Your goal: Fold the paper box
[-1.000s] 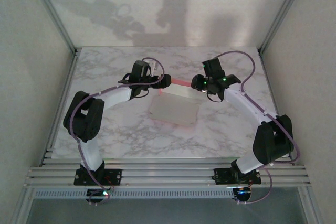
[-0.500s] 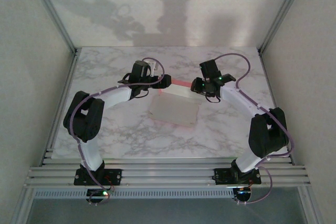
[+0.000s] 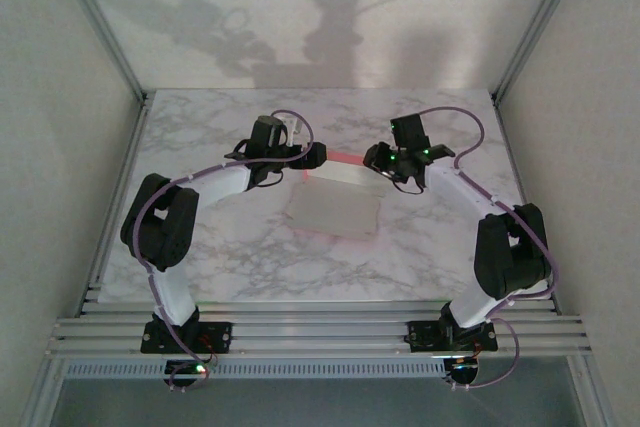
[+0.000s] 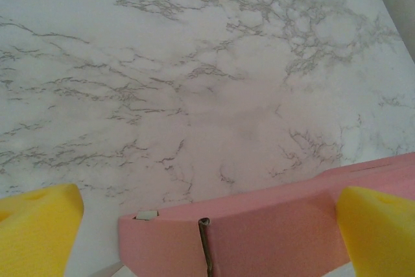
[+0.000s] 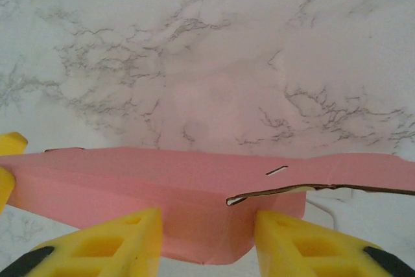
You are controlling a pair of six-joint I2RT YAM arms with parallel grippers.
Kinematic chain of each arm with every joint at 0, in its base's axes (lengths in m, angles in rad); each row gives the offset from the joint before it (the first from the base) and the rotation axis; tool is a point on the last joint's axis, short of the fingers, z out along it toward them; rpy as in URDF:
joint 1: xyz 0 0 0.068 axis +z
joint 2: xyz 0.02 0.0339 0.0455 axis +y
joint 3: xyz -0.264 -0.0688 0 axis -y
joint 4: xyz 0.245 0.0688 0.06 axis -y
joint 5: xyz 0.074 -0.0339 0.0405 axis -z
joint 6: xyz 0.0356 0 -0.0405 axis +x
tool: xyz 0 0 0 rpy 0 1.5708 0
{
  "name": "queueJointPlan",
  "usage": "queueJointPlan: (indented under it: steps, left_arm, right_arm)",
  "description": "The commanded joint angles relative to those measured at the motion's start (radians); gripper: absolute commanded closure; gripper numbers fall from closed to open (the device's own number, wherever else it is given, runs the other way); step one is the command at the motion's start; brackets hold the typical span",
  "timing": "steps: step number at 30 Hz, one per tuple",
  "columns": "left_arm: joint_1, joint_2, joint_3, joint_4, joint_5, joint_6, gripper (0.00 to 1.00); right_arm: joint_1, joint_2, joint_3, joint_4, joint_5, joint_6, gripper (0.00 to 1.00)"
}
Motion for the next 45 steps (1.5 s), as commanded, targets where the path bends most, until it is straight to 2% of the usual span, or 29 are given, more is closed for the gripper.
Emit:
queueJointPlan:
  steps: [1, 8, 16, 25, 33, 38, 45]
  left_arm:
    - [-0.012, 0.025, 0.002, -0.066, 0.011, 0.007, 0.01]
    - [-0.014, 0.029, 0.004, -0.073, 0.011, 0.012, 0.01]
    - [-0.014, 0.034, 0.009, -0.075, 0.013, 0.014, 0.01]
    - [-0.018, 0.035, 0.015, -0.087, 0.012, 0.021, 0.01]
    - [-0.021, 0.034, 0.021, -0.092, 0.013, 0.024, 0.01]
    - [-0.022, 0.035, 0.022, -0.096, 0.014, 0.024, 0.01]
    - [-0.025, 0.034, 0.023, -0.101, 0.014, 0.029, 0.01]
  right_arm:
    - [-0.012, -0.014, -0.03, 0.017, -0.025, 0.048, 0.58]
    - [-0.041, -0.044, -0.116, 0.126, -0.08, 0.087, 0.55]
    - [-0.062, -0.074, -0.092, 0.037, -0.027, 0.023, 0.53]
    - [-0.063, -0.046, -0.087, 0.054, -0.033, 0.029, 0.53]
    - [-0.063, -0.026, -0.087, 0.116, -0.108, 0.042, 0.42]
    - [-0.062, -0.018, -0.088, 0.149, -0.152, 0.041, 0.45]
    - [-0.064, -0.019, -0.099, 0.19, -0.182, 0.057, 0.54]
